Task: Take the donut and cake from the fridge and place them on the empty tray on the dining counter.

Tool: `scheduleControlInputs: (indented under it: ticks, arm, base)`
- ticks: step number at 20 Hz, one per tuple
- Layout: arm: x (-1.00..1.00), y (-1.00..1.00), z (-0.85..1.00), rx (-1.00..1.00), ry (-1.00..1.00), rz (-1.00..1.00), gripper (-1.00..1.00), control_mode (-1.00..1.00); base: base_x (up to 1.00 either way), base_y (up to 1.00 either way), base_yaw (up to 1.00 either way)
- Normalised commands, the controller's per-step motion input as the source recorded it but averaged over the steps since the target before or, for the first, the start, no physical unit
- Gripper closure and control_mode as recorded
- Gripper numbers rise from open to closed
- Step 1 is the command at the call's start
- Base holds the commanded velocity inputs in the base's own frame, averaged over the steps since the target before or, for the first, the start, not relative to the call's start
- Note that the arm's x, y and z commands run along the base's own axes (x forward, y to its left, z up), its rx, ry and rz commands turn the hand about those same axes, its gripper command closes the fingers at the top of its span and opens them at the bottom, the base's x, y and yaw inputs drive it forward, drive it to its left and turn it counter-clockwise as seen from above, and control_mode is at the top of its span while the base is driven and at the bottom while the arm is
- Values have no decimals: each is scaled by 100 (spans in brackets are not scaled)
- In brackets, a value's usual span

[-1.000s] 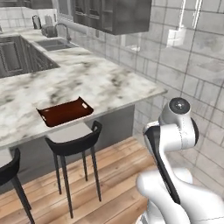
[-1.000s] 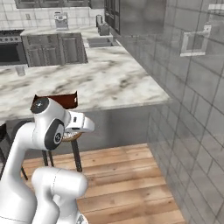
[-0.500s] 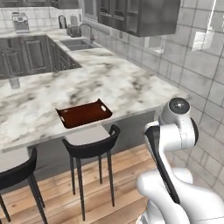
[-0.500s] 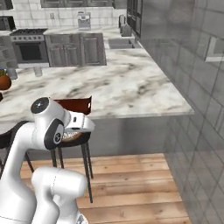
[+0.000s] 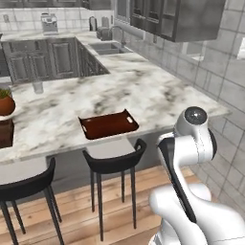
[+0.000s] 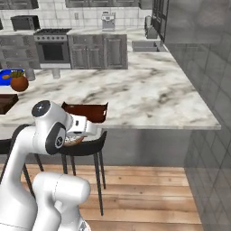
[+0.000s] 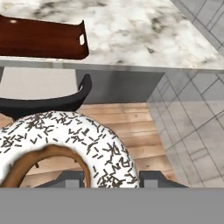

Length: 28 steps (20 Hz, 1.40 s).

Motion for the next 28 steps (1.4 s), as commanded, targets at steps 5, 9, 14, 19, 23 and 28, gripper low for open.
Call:
scheduleControlInputs:
  ticks: [5,9,14,19,23,28]
  arm:
    - [0,0,0,0,0,0,100,100]
    - [0,0,0,0,0,0,100,100]
    - [0,0,0,0,0,0,100,100]
    - [0,0,0,0,0,0,100,100]
    - [0,0,0,0,0,0,100,100]
    - [0,0,0,0,0,0,100,100]
  base:
    - [35,-16,24]
    - [38,-18,24]
    - [40,-21,24]
    - [40,-21,23]
    - [38,-21,21]
    - [33,-19,20]
